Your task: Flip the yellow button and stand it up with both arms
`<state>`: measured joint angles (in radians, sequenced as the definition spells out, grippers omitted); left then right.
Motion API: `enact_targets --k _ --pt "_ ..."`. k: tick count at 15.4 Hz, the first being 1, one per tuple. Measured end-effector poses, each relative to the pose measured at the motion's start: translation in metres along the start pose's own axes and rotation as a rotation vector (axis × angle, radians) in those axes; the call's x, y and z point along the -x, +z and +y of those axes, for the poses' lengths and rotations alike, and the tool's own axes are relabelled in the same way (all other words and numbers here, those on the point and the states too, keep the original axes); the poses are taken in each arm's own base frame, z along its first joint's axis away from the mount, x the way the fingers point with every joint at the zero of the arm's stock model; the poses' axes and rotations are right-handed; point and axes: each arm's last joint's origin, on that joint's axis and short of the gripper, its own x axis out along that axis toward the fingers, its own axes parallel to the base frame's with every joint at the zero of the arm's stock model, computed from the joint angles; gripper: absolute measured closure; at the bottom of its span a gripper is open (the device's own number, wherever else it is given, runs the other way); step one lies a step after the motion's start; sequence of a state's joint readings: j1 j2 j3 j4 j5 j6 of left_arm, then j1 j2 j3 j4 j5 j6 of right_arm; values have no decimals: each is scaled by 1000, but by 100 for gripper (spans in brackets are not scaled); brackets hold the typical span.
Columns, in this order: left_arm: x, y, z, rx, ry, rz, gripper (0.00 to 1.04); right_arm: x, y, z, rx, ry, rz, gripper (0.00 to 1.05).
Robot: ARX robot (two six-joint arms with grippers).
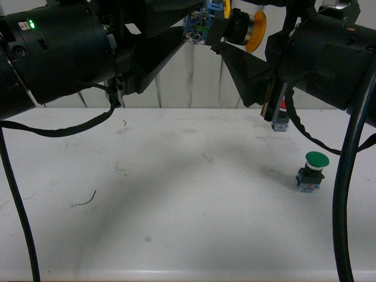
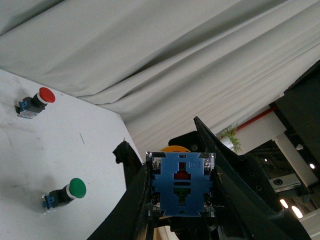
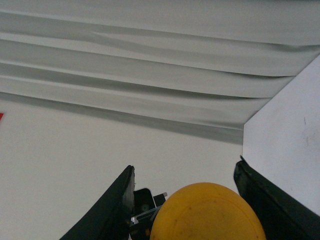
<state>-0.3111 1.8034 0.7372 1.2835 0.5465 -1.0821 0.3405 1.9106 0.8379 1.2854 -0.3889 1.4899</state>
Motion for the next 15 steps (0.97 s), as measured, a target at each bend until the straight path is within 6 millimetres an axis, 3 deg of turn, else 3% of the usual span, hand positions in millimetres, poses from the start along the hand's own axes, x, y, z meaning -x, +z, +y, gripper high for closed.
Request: enact_targets --k 2,7,10,13,15 --pt "1 0 1 13 4 -1 75 1 0 -1 -16 -1 -6 67" --pt "2 1 1 33 6 -1 75 2 0 -1 -26 -3 -7 71" --pt "6 8 4 20 21 -35 42 5 1 -4 -30 -19 -6 71" --pt "23 33 11 -53 67 -122 8 7 8 -4 -26 -22 -26 71" --pt "51 62 2 -202 95 -212 7 8 11 -5 -24 -23 -31 71"
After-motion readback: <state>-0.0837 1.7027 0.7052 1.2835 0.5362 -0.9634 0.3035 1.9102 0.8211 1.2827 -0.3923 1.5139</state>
